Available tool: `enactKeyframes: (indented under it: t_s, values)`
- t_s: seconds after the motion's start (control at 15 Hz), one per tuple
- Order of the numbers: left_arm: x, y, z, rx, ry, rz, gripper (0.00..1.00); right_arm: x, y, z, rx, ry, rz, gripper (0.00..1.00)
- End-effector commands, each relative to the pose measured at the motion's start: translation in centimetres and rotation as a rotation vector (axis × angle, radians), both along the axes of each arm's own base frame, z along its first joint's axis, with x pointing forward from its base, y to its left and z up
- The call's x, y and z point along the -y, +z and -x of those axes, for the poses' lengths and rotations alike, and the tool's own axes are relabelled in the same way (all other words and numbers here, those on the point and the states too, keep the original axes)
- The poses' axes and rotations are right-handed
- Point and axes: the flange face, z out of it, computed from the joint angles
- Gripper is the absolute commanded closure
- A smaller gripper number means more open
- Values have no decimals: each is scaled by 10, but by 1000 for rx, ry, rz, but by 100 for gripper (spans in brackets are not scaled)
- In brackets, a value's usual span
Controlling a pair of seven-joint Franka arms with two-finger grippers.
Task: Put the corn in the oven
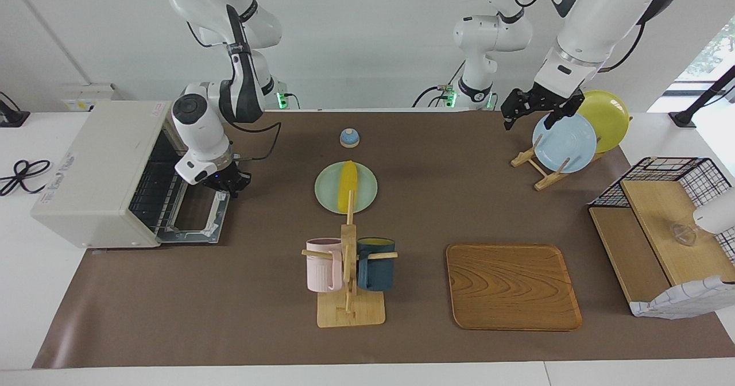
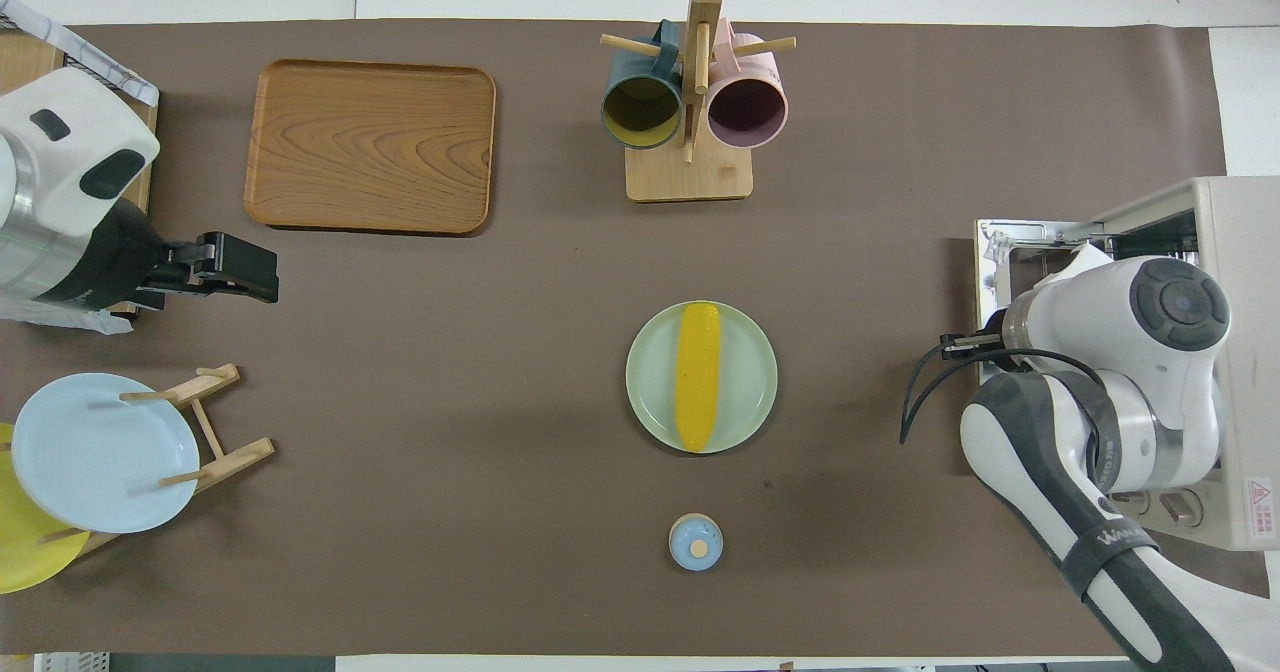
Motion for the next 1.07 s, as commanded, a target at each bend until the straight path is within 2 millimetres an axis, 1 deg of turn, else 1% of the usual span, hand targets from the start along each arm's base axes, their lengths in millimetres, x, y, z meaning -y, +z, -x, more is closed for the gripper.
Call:
enactKeyframes:
  t_s: [0.0,0.2,0.27,0.33,0.4,0.53,0.6,0.67,0.74,0.8,0.87,0.94,1.0]
  values:
    - [-2,-1,-4,-10,-7,-15,0,3,6,-8,34,-28,25,100]
    - [-2,-2,-8,-5,-5,-13,0,-18,6,-7,34,-37,-1,100]
    - [-4,-1,-9,-4,-2,-13,0,-40,9,-8,37,-53,-48,100]
    - [-5,2,-9,-2,-1,-14,0,-67,15,-11,44,-67,-89,100]
    - [-5,11,-11,8,2,-10,0,-90,25,-18,52,-72,-104,100]
    - [-10,9,-12,-14,7,-15,0,-129,36,-24,64,-87,-118,100]
    - [-13,7,-11,-29,12,-20,0,-157,44,-26,74,-74,-124,90]
    - [-13,7,-9,-39,10,-22,0,-183,54,-26,68,-46,-125,89]
    - [-12,6,-8,-42,7,-31,0,-205,66,-26,39,-42,-113,83]
    - [-12,6,-8,-46,6,-36,0,-231,80,-32,22,-82,-100,76]
    - [-12,6,-7,-48,6,-36,0,-257,94,-42,13,-134,-84,64]
    - [-13,7,-7,-48,7,-36,0,-286,100,-48,8,-144,-62,59]
    - [-12,7,-7,-48,6,-36,0,-320,97,-51,10,-132,-32,57]
